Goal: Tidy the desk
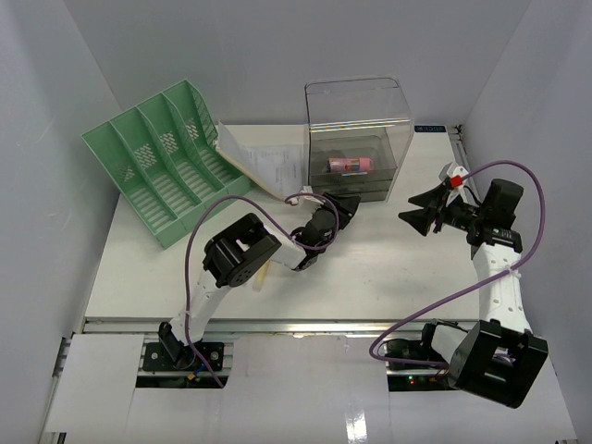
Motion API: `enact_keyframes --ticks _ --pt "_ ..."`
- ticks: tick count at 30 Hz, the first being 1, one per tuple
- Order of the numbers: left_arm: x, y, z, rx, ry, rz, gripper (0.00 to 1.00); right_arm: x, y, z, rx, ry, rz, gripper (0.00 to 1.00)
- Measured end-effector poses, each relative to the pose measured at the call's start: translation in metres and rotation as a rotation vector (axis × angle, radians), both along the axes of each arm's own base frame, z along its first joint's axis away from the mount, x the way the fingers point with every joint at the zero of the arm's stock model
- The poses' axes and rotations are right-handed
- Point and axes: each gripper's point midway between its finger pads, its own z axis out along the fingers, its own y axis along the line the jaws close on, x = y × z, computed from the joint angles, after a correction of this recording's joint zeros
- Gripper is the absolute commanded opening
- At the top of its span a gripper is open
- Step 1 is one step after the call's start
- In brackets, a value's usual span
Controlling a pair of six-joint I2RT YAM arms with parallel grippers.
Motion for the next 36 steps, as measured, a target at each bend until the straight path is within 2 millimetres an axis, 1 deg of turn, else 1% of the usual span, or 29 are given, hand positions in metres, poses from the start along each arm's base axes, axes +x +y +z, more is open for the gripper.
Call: enact_keyframes --ticks 7,10,15,18,20,22,26,28,29,31,33,34,36 --pt "0.005 0.006 -0.014 0.035 0.05 0.047 0.57 -0.001 -0.002 0.0 0.01 0.001 0.001 0.6" --pt "0.01 0.009 -0.015 0.028 0.058 0.066 0.54 -0.001 -0.003 0.001 0.014 0.001 0.0 0.6" --pt "0.02 0.013 -0.012 0.009 0.059 0.093 0.46 -0.002 -0.005 0.002 0.02 0.001 -0.001 0.6" --pt "0.026 0.015 -0.015 0.004 0.065 0.106 0.43 -0.003 -0.006 0.003 0.025 -0.001 0.001 0.6" --pt "0.03 0.017 -0.018 0.005 0.072 0.115 0.39 -0.003 -0.006 0.003 0.028 -0.002 0.002 0.6" --pt "0.031 0.018 -0.022 0.008 0.081 0.117 0.3 -0.003 -0.007 0.003 0.03 -0.002 0.001 0.6" --pt "0.032 0.018 -0.02 -0.005 0.084 0.122 0.27 -0.003 -0.008 0.004 0.034 -0.004 0.001 0.6" --pt "0.033 0.019 -0.02 -0.008 0.085 0.124 0.23 -0.004 -0.008 0.005 0.036 -0.005 0.003 0.6" --pt "0.034 0.019 -0.02 -0.009 0.086 0.124 0.21 -0.004 -0.008 0.005 0.037 -0.005 0.004 0.6" --pt "0.034 0.019 -0.019 -0.016 0.086 0.125 0.12 -0.004 -0.008 0.005 0.04 -0.005 0.006 0.6" --pt "0.034 0.019 -0.018 -0.028 0.09 0.125 0.06 -0.005 -0.008 0.005 0.041 -0.005 0.007 0.6" --pt "0.034 0.019 -0.018 -0.031 0.092 0.124 0.0 -0.005 -0.008 0.004 0.041 -0.004 0.008 0.6" --pt "0.034 0.019 -0.018 -0.035 0.093 0.122 0.0 -0.005 -0.008 0.004 0.043 -0.002 0.009 0.6"
